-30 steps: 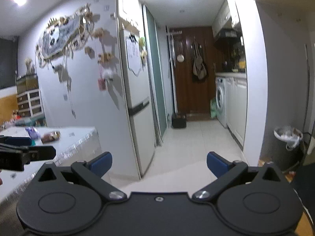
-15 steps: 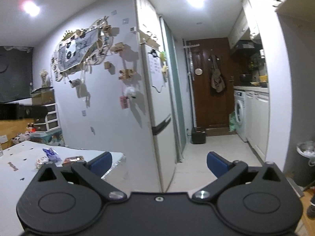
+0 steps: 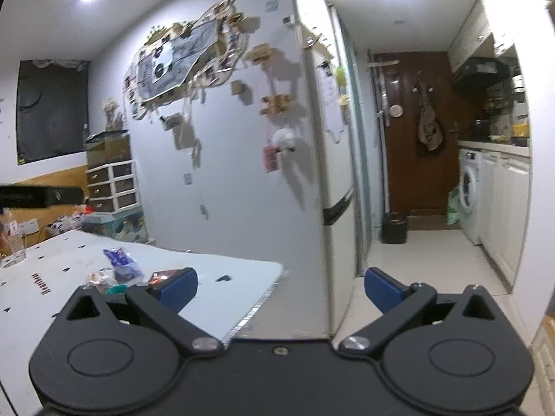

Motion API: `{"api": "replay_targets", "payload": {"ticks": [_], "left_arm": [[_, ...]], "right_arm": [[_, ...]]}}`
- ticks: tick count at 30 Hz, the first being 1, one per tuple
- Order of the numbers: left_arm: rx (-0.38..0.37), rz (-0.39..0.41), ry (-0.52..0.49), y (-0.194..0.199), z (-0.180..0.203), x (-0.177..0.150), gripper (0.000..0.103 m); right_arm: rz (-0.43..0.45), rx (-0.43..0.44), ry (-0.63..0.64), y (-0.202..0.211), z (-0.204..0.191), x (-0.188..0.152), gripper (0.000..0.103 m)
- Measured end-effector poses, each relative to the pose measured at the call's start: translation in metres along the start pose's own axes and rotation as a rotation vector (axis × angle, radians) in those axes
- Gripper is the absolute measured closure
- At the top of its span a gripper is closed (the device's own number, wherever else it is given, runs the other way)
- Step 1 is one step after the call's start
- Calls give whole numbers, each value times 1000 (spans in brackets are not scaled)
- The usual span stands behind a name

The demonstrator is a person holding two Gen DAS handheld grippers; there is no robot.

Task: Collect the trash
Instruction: 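Lower both open tools toward the teal cap and red-gold snack bag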

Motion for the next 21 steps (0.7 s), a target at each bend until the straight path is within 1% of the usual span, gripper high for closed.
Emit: {"api": "replay_targets", "payload": {"ticks": [2,5,8,10,15,18,21], "left_arm": [[4,-17,34,-13,-17,-16,0],[-20,-52,86,-32,-36,-43,0],[-74,-84,144,-48,-46,-67,0],[-125,-111,182,-59,-52,-81,0],[-200,-152,201,-79,-63,-99,0],[-267,-208,243,-92,-66,-111,1],[-315,-260,210,-105,-62,-121,1]], "right_arm": [[-13,28,6,-14,-15,-5,0],[-23,73,39,-32,-40,-10,0],[-22,115,59,-48,-60,-11,0],[-26,132,58,-60,-70,-12,0],[-74,153,24,-99,-93,-20,0],[-109,148,9,-124,-103,-28,0],[-160,139,-31,-152,-110,-36,0]]}}
Point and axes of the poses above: each gripper's, at about its wrist camera, not at the fingertips, and y roughly against the way its jaws point, z to its right, x to its top, the point moved 7 cm from there along -y, roughly the way its jaws point, and after that the axes turned 12 degrees about z, right-handed, at the moved point
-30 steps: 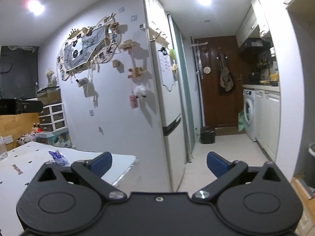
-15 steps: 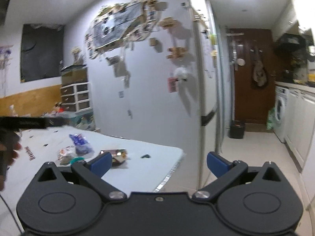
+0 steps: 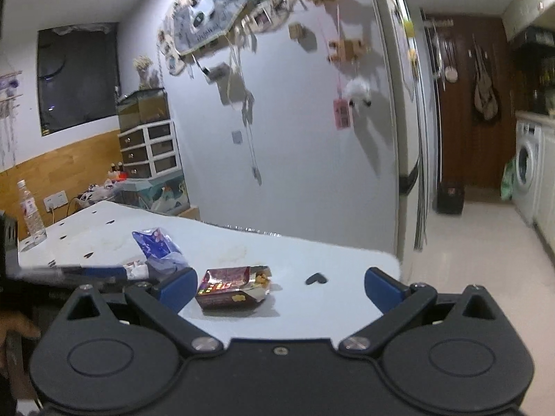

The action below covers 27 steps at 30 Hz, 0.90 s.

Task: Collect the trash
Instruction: 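Lower both open tools toward the teal cap and red-gold snack bag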

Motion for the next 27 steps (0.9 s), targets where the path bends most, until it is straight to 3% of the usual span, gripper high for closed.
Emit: {"api": "replay_targets", "payload": {"ticks": [8,15,18,21,27], "left_arm": [[-1,-56,-146,-20,-9,-9,0],[3,-98,-108,-35,-30,-18,0],[1,-112,-77,-38,-38,-19,0],[-10,-106,-59,-38,-41,-18,0],[-6,-113,-72,-37,-41,-19,0]], "right_arm": [[-83,-25,-95,-66,-4,-5,1],[-204,2,-268,-114,-2,-35,39],[-223,-20,-269,-120,-1,-44,48],[-242,21,-313,-120,-5,-47,61],[-332,173,-333,-91,-39,-51,62]]}}
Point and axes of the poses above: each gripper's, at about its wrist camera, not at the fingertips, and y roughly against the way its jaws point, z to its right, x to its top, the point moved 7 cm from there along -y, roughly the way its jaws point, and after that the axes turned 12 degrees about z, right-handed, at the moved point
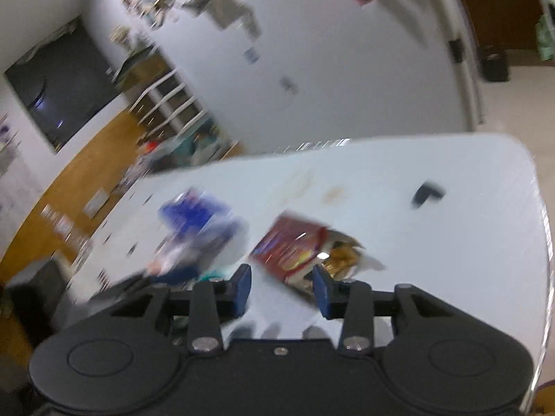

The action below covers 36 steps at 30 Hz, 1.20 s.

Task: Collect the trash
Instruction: 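Lower both open tools toward the teal cap and red-gold snack bag, then close the left gripper on the teal cap while the right grips the snack bag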

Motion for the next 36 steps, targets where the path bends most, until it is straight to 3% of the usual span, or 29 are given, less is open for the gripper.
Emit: {"api": "replay_targets", "payload": {"ticks": [2,5,8,10,11,15,19,22,27,29,31,36], "left_arm": [[1,1,-8,0,0,0,0],[0,2,-20,0,4,0,1],[11,-17,-34,-1,4,-2,8],[27,-29,-43,-1,3,-3,11],[29,-27,-46,-1,3,-3,14],[32,-26,-63,0,3,-3,21],[30,-26,-79,1,2,-4,26],[34,-22,-83,2,1,-3,33],[45,-18,-85,3,-1,-3,41],[45,-18,-83,3,-2,-2,42],[50,-18,-86,2,-2,-2,45],[76,-14,-85,3,-5,-2,53]], "right_arm": [[2,11,51,8,-11,-1,62],[87,-38,140,15,-16,16,60],[149,-88,239,10,-15,30,44],[117,-82,323,-4,-14,32,17],[89,-76,372,-11,-14,29,15],[50,-70,469,-30,-10,23,15],[16,1,538,-33,-19,15,16],[-28,40,598,-36,-25,6,24],[-58,37,620,-41,-27,-4,28],[-72,31,628,-43,-27,-10,35],[-89,16,639,-45,-26,-16,48],[-59,-24,591,-36,-20,-17,49]]}}
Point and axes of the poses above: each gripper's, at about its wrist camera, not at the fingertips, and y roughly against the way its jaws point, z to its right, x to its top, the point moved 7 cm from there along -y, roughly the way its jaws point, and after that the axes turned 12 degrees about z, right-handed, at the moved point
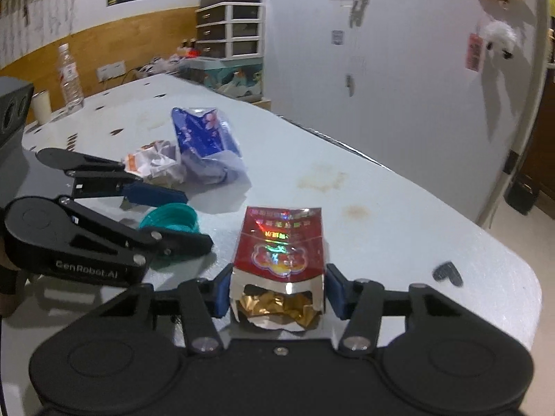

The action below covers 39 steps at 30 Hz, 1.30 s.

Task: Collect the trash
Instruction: 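Close the left gripper on the teal cap while the right grips the snack bag, then carry the teal cap and red-gold snack bag with both tools to the bin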

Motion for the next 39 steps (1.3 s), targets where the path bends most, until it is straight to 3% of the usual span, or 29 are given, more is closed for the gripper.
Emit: {"api": "replay_targets", "payload": {"ticks": [11,25,39], "left_arm": [[16,47,1,19,14,12,53],[50,82,60,44,40,19,53],[-21,111,39,62,128,25,53]], "right_arm": [[68,-181,-127,33,23,-3,52],[147,-249,-174,94,28,-4,52],[190,-331,-197,176,59,-27,52]]}}
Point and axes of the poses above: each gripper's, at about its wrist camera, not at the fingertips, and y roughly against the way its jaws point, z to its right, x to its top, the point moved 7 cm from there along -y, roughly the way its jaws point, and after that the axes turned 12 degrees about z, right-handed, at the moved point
